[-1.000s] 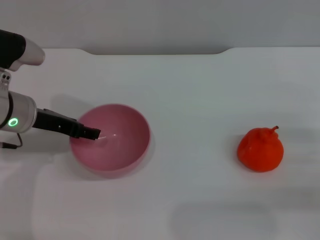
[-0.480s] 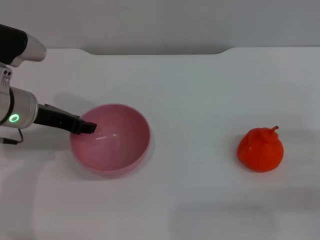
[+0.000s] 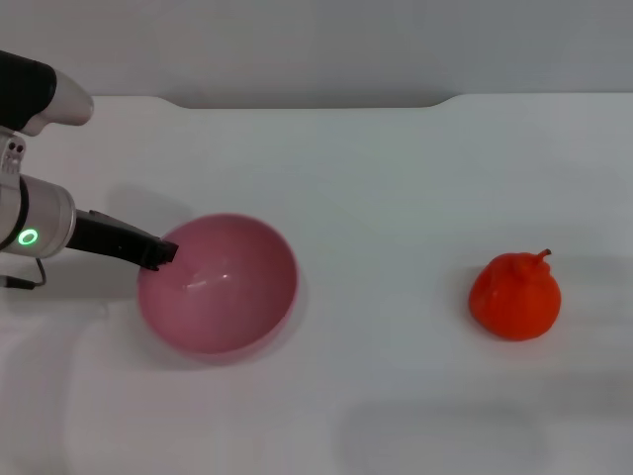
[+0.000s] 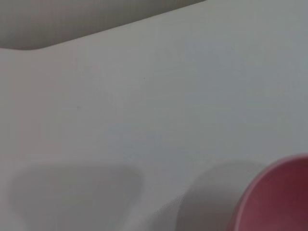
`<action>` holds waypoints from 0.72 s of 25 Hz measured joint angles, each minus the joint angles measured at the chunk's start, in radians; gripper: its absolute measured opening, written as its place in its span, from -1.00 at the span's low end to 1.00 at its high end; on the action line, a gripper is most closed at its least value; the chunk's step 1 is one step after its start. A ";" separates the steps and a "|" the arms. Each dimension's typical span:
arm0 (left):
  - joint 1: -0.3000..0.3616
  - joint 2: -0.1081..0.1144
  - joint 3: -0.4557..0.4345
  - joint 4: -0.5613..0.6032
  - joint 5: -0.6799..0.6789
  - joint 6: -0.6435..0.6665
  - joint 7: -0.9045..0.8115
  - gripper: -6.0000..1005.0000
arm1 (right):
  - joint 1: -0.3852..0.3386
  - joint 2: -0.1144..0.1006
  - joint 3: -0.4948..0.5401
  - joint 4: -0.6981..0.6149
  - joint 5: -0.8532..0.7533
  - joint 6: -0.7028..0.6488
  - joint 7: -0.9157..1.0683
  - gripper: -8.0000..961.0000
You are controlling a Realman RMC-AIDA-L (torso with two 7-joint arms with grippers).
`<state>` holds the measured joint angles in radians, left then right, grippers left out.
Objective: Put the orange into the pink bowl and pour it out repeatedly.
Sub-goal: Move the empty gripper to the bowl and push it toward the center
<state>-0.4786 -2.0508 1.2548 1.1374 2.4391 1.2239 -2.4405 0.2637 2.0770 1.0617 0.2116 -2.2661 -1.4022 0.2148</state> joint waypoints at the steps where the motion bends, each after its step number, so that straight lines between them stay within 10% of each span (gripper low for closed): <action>1: 0.000 0.000 0.000 0.000 0.000 0.000 0.000 -0.71 | 0.000 0.000 0.000 0.000 0.000 0.000 0.000 0.41; 11: 0.005 -0.001 0.000 0.001 0.000 0.000 0.000 -0.90 | -0.003 -0.003 -0.017 0.006 -0.014 0.002 0.025 0.41; 18: 0.005 -0.003 -0.002 0.006 0.000 0.000 0.000 -0.90 | -0.025 -0.082 -0.032 0.113 -0.233 -0.129 0.332 0.41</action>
<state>-0.4734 -2.0534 1.2527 1.1430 2.4391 1.2241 -2.4405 0.2384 1.9952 1.0294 0.3242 -2.4989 -1.5312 0.5468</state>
